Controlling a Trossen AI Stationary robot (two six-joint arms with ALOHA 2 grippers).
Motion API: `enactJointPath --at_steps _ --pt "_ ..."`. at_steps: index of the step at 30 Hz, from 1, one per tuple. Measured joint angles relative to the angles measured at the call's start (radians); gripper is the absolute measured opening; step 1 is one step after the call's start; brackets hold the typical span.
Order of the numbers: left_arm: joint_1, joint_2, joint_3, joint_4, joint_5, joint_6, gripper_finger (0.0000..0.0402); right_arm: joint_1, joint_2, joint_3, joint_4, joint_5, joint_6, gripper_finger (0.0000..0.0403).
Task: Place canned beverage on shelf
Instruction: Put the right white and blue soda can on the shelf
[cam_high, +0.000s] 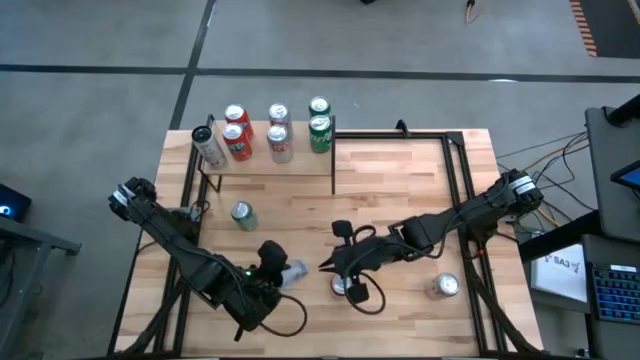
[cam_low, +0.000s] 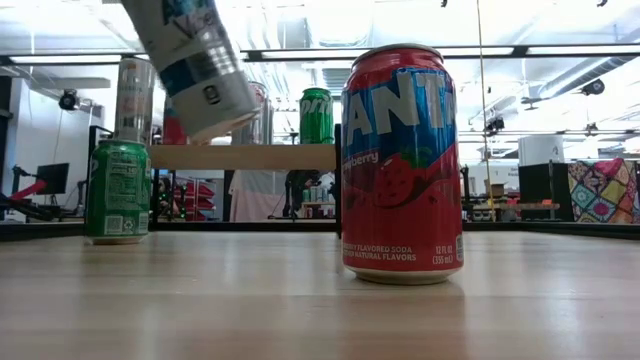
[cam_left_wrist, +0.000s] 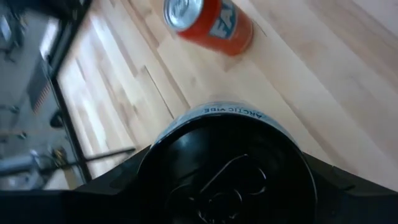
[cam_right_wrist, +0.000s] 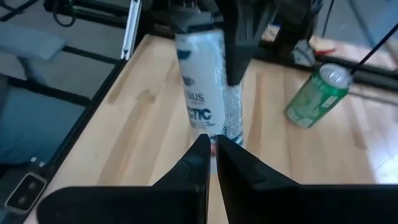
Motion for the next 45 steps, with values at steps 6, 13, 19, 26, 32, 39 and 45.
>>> enactJointPath --at_steps 6,13,19,26,32,39,45 --pt "0.016 0.0 -0.002 0.029 -0.004 0.09 0.0254 -0.008 0.0 -0.001 -0.011 -0.041 0.002 0.0017" --pt "0.019 0.0 -0.002 0.034 -0.02 0.143 0.0256 -0.018 0.0 -0.001 0.036 -0.032 -0.013 0.0043" --pt "0.018 0.001 -0.002 0.03 -0.019 0.152 0.0257 -0.029 0.0 0.004 0.064 -0.036 0.005 0.0109" --pt "0.018 0.001 -0.001 0.026 -0.018 0.157 0.0258 -0.038 0.006 0.004 0.066 -0.033 0.039 0.0207" --pt "0.019 0.001 -0.001 0.029 -0.018 0.16 0.0258 -0.046 0.052 0.013 0.062 -0.035 0.047 0.0281" --pt "0.019 0.002 -0.002 0.033 -0.016 0.16 0.0258 -0.073 0.085 0.033 0.066 -0.106 0.034 0.0335" --pt "0.019 0.002 -0.001 0.034 -0.016 0.161 0.0258 -0.098 0.126 0.038 0.065 -0.152 0.016 0.0345"
